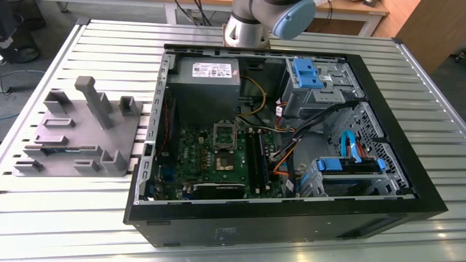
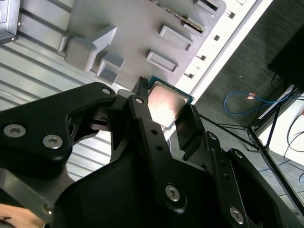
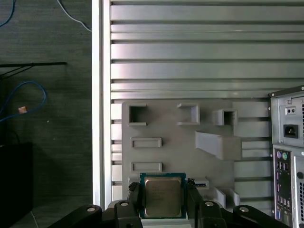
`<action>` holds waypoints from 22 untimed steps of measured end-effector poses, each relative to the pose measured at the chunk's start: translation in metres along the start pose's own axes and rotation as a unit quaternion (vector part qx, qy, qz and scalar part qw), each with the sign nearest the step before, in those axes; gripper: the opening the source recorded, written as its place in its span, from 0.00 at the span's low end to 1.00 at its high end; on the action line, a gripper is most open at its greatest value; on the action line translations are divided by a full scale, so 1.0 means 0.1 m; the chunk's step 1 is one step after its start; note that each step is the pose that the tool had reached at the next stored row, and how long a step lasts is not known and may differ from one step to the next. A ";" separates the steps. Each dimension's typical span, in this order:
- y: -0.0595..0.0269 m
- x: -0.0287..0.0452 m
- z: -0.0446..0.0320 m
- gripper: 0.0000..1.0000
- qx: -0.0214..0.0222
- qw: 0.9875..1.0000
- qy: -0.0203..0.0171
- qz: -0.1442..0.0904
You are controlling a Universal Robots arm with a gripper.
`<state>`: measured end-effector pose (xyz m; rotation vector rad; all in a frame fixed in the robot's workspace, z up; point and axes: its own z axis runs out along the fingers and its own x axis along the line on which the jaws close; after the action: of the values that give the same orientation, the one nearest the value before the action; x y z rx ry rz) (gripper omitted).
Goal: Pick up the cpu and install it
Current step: 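Pick up the cpu and move it towards the insertion slot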
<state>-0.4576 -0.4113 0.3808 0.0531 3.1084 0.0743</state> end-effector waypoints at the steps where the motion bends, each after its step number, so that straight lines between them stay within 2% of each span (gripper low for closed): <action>1: 0.001 -0.013 0.001 0.47 0.000 1.000 0.000 0.000; 3: 0.001 -0.035 0.002 0.47 0.000 1.000 0.000 0.000; 17: 0.002 -0.068 0.002 0.47 0.000 1.000 0.000 0.000; 22: 0.005 -0.148 0.005 0.47 0.000 1.000 0.000 0.000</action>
<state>-0.4428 -0.4113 0.3808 0.0532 3.1084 0.0744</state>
